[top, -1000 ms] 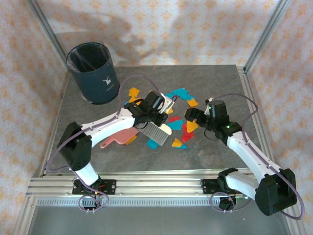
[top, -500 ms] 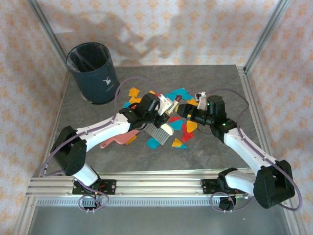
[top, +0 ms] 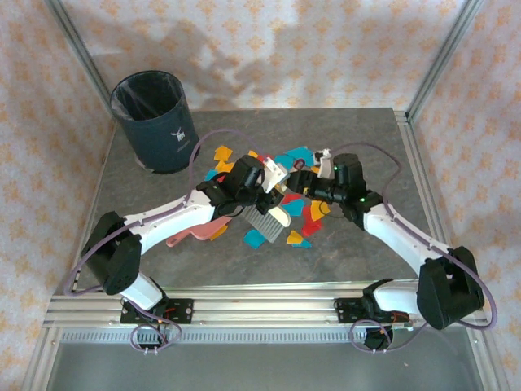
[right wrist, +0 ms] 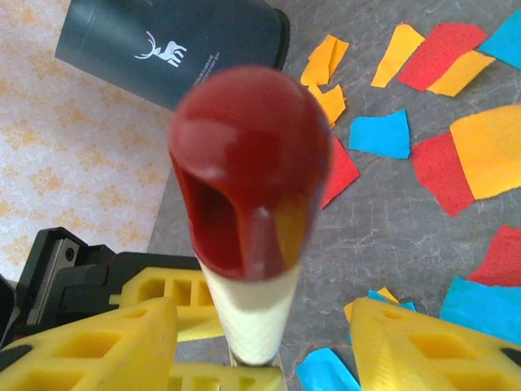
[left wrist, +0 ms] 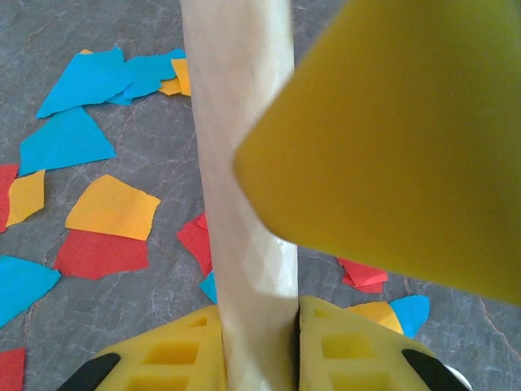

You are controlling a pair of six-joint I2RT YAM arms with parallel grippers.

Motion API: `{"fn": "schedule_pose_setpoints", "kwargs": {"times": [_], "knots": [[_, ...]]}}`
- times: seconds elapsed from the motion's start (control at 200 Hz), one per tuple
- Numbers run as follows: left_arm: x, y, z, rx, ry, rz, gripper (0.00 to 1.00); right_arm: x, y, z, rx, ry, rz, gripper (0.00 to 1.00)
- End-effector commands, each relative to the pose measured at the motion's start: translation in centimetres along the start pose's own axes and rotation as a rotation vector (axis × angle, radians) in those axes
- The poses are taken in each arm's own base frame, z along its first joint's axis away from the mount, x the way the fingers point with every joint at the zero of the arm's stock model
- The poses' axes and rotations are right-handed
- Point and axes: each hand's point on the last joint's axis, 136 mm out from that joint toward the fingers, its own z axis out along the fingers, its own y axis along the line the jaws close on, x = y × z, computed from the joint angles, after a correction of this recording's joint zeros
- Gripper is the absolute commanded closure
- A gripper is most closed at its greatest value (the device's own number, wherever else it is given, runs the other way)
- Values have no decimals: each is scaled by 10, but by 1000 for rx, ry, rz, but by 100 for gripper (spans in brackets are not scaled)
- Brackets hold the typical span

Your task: Sweep away the paper scraps from the table

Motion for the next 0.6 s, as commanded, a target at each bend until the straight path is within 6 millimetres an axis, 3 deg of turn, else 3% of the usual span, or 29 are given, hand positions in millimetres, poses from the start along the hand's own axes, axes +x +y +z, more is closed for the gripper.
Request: {"fn": "schedule_pose_setpoints", "kwargs": {"times": [0.0, 0.475, 0.596], "knots": [[-17, -4, -12, 25, -65, 34, 78, -15, 18, 5, -46, -19, -40, 47], [-18, -6, -12, 36, -62, 35, 78, -6, 26, 21, -78, 46, -47, 57], [-17, -5, -10, 32, -60, 24, 78, -5, 25, 23, -81, 52, -44, 64]]}}
